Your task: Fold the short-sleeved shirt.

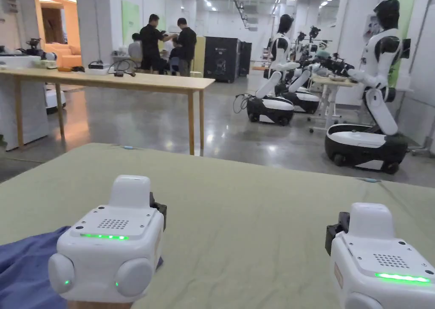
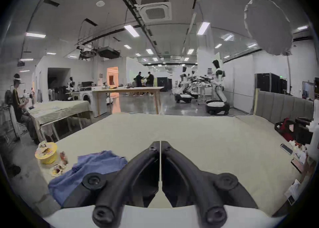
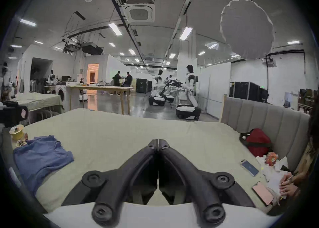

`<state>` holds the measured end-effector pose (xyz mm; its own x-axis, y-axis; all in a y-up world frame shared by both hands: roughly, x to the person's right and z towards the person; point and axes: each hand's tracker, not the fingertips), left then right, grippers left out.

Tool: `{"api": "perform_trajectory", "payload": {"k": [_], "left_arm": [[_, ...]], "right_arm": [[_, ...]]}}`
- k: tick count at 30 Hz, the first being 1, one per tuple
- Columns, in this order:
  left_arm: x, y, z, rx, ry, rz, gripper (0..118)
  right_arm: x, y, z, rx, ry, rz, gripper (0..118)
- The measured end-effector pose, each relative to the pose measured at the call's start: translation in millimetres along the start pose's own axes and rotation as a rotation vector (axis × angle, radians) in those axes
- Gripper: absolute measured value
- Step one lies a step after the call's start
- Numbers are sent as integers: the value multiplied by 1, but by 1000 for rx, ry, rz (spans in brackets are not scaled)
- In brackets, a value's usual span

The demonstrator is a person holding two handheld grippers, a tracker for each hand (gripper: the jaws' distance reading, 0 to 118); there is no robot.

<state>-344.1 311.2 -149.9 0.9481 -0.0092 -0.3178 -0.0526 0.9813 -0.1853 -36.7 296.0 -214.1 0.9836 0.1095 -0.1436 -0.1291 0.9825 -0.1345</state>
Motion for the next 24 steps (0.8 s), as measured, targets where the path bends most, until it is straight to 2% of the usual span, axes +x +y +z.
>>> {"api": "perform_trajectory", "payload": {"k": [3, 7, 11, 16, 24], "left_arm": [[-58, -3, 9, -12, 149, 28, 0], [-124, -6, 32, -36, 296, 30, 0], [-170, -12, 52, -64, 355, 55, 0], [-194, -20, 58, -87, 401, 48, 0], [-201, -35, 30, -159, 349, 38, 0]], "right_arm": [[-50, 5, -10, 20, 128, 19, 1], [-113, 15, -18, 11, 334, -19, 1], [-164, 13, -19, 8, 431, 11, 1], [-199, 12, -22, -14, 495, 4, 1], [-210, 6, -26, -42, 507, 19, 1]]}}
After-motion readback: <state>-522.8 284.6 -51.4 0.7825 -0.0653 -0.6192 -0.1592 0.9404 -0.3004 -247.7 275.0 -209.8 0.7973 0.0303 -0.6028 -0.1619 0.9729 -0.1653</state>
